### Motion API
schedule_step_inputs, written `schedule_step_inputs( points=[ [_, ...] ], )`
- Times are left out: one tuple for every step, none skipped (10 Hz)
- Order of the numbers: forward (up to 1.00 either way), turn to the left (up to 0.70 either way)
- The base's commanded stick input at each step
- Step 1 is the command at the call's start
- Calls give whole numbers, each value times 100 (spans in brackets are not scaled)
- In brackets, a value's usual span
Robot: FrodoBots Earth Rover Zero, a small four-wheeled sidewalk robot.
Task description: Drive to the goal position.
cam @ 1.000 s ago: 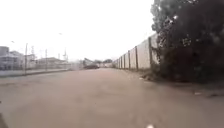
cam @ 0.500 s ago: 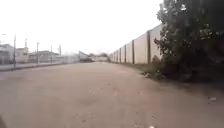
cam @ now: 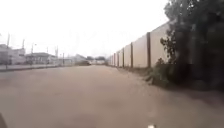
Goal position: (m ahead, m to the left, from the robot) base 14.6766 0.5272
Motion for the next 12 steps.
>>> schedule_step_inputs(
  points=[
    [100, 7],
    [100, 0],
    [100, 0],
    [100, 0],
    [100, 0],
    [100, 0],
    [100, 0],
    [100, 0],
    [100, 0],
    [100, 0],
    [100, 0],
    [100, 0]
  ],
)
